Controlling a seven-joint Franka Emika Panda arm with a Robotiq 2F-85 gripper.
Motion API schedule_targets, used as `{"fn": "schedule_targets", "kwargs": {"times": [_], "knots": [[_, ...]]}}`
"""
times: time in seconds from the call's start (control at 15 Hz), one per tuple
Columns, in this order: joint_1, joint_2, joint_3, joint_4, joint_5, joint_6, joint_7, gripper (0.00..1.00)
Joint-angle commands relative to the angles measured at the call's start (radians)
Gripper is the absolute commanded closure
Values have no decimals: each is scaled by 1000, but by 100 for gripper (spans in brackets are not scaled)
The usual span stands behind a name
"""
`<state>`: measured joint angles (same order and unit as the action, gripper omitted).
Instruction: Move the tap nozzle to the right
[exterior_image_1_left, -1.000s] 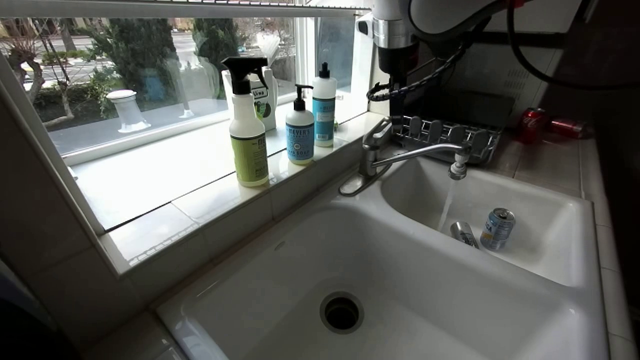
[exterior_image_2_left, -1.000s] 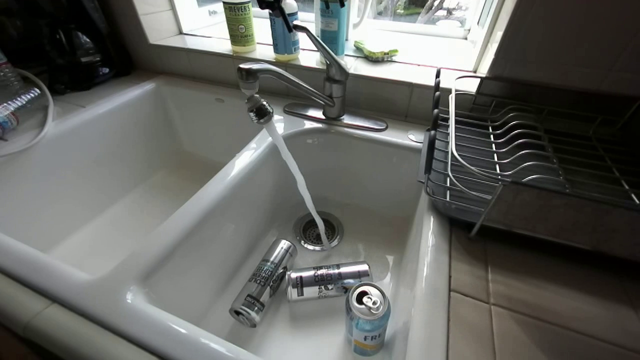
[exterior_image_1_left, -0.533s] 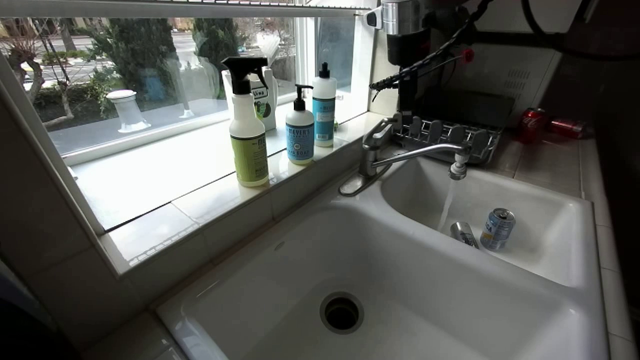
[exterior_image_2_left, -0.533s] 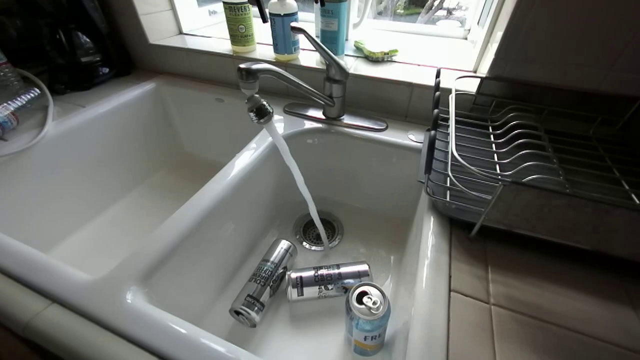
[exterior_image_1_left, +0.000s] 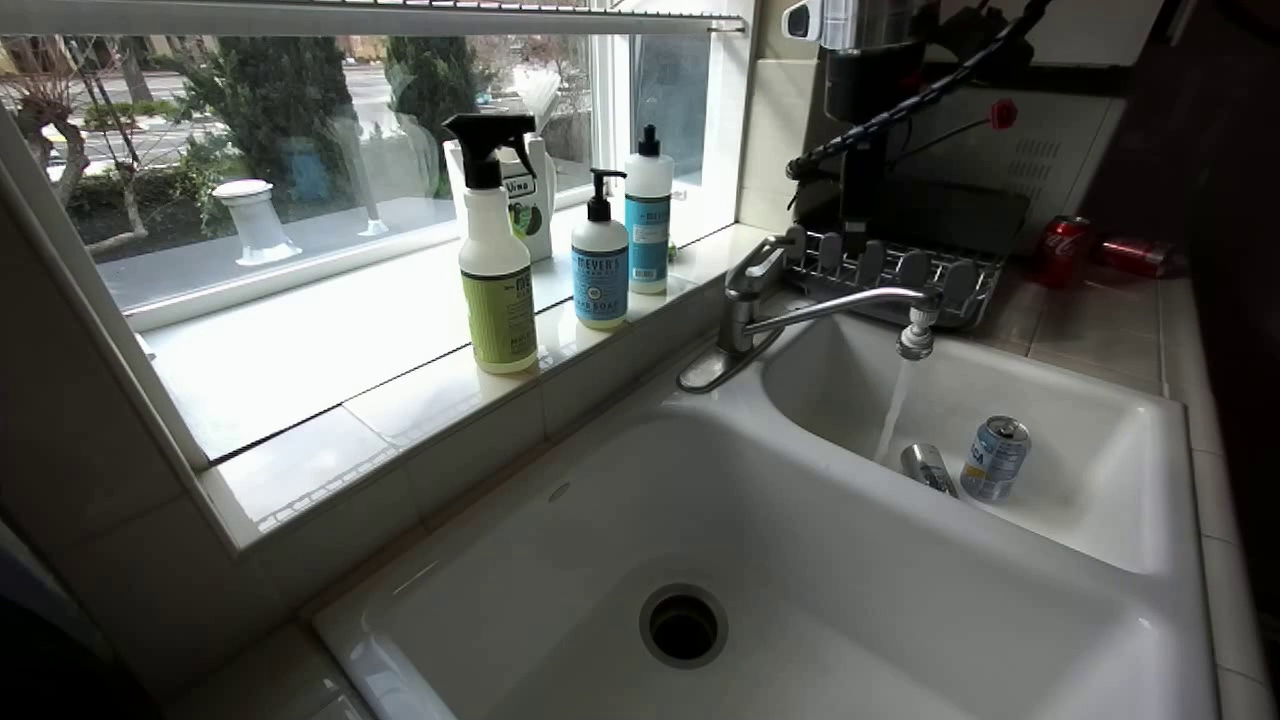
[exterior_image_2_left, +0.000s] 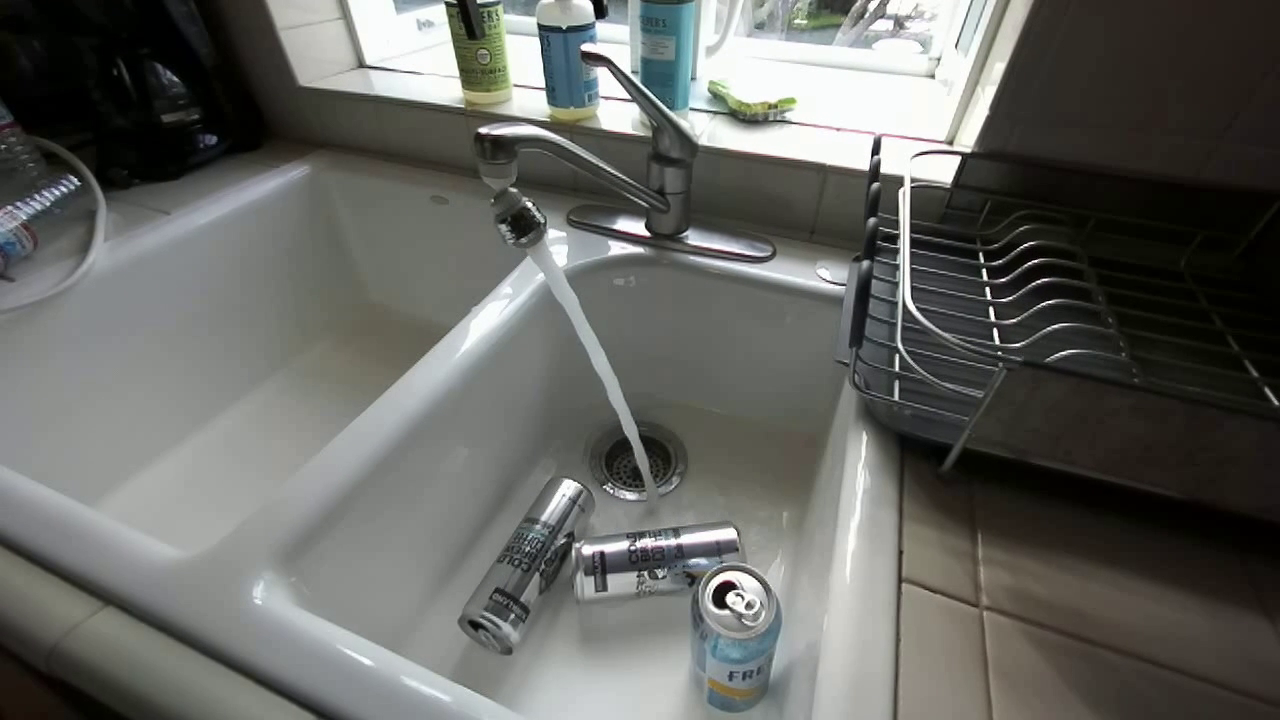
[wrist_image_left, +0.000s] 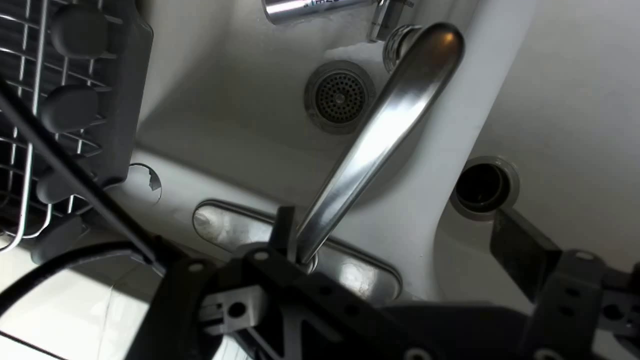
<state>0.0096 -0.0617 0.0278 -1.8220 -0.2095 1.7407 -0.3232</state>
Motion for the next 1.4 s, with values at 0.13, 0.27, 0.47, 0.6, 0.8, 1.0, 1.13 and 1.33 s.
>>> {"fn": "schedule_targets", "kwargs": {"times": [0.13,0.27,0.47,0.6,0.8,1.0,1.13,1.33], "knots": [[7,-243,-20,-313,21,257,27,0],[8,-306,-27,-402,30,338,45,0],[4,-395,-58,-532,75,443,78,0],[9,-457,-77,-608,103,501,78,0],[12,-538,-92,-697,120,571,74,0],[14,-613,-95,-766,127,587,83,0],[16,-670,-101,-804,155,566,104,0],[11,-735,-94,-841,181,531,149,0]]}}
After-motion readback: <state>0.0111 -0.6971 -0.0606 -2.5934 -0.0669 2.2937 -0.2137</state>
